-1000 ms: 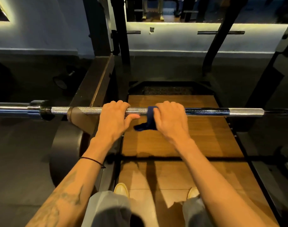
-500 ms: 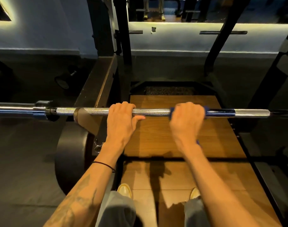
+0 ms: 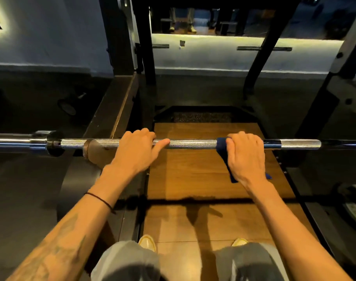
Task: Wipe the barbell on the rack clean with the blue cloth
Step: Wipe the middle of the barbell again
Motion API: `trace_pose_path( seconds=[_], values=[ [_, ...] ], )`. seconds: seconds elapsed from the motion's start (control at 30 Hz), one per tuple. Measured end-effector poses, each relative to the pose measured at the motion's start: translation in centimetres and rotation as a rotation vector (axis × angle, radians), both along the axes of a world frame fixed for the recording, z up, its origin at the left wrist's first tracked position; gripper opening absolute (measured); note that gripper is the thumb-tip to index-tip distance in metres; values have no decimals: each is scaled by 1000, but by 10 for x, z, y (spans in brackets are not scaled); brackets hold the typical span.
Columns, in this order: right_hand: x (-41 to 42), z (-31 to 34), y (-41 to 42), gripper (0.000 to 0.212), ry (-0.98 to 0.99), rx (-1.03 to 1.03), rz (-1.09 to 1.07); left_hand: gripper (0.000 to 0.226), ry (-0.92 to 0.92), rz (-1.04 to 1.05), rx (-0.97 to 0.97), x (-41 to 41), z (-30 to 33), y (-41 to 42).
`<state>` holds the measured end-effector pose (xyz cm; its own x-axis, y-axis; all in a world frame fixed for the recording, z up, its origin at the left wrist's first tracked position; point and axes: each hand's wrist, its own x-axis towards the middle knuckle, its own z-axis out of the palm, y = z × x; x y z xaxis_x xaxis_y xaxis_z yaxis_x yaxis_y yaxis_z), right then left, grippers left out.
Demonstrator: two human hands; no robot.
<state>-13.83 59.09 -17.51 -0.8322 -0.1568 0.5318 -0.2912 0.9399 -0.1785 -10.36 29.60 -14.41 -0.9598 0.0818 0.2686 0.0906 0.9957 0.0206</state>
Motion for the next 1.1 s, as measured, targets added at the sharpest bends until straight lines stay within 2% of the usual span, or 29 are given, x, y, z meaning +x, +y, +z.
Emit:
trace_pose_path(
  seconds=[0.1,0.2,0.27,0.33,0.4,0.43,0.57,0.67,0.77,0.9,1.0,1.1],
  values=[
    [2,-6,-12,28,46,-78,-42,90,-250,52,-23,-8,17,-9],
    [2,-7,-10,29,53,-86,-32,77,-477,23,188,-11,23,-18],
    [4,-10,-13,30,53,-117,-67,68,-370,0,172,-7,14,-19],
    [6,-6,-27,33,46,-166,-160,75,-131,-7,97,-3,1,-18],
    [11,1,-54,34,10,-111,-250,78,-15,-17,62,0,-9,-16],
    [14,2,-73,32,-1,-57,-254,73,26,-20,66,1,-13,-16],
    [32,2,-148,32,5,-63,-32,36,248,8,108,14,-33,-3],
    [24,1,-137,34,23,15,149,32,300,39,156,17,-41,1],
    [6,1,-75,35,50,72,93,43,289,-23,116,16,-37,-6],
    [-4,6,21,33,66,107,-61,64,157,-7,117,17,-14,-9],
    [-4,1,27,29,38,69,-136,66,30,52,119,8,4,-11],
    [-4,-5,0,32,56,-7,-274,85,-193,96,80,-2,16,-15]
  ],
)
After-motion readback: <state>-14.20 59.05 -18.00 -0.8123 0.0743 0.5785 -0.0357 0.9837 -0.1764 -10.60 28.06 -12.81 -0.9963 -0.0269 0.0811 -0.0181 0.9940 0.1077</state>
